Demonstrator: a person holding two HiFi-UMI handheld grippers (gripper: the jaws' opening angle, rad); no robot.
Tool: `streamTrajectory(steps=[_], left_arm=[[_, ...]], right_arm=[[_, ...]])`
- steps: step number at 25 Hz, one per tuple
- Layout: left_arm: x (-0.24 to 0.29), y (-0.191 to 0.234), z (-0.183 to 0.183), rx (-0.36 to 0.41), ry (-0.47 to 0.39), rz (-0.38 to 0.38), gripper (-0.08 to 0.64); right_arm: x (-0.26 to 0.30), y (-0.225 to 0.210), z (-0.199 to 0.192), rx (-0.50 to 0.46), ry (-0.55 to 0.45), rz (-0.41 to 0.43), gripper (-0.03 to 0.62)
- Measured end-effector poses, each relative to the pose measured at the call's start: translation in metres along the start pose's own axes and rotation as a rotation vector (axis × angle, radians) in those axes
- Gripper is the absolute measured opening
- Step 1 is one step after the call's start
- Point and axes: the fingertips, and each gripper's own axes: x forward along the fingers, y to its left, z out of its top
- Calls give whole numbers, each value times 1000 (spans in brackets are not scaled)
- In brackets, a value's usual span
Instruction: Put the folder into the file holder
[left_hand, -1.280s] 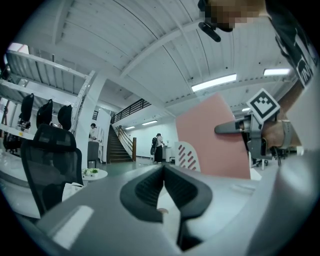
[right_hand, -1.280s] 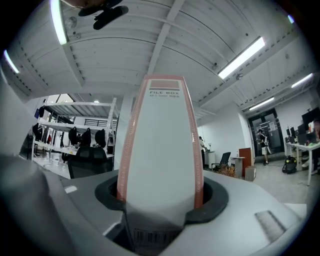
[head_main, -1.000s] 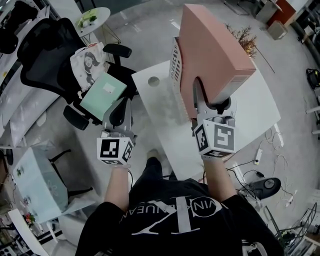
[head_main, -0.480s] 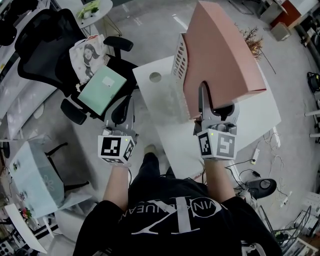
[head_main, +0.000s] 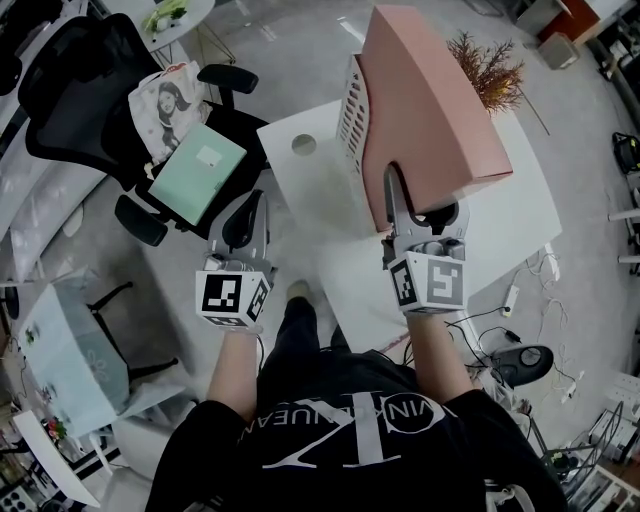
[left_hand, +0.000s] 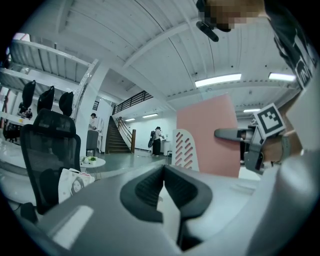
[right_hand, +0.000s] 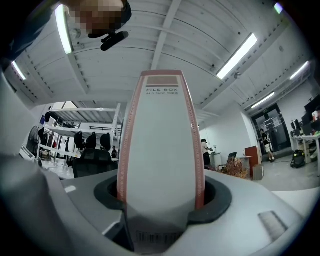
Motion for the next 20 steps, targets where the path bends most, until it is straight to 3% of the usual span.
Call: streamTrajectory(steps=[20], left_arm=[[-8, 3, -8, -6, 13, 2, 0]], right_arm=[[-3, 1, -58, -17, 246, 12, 311]])
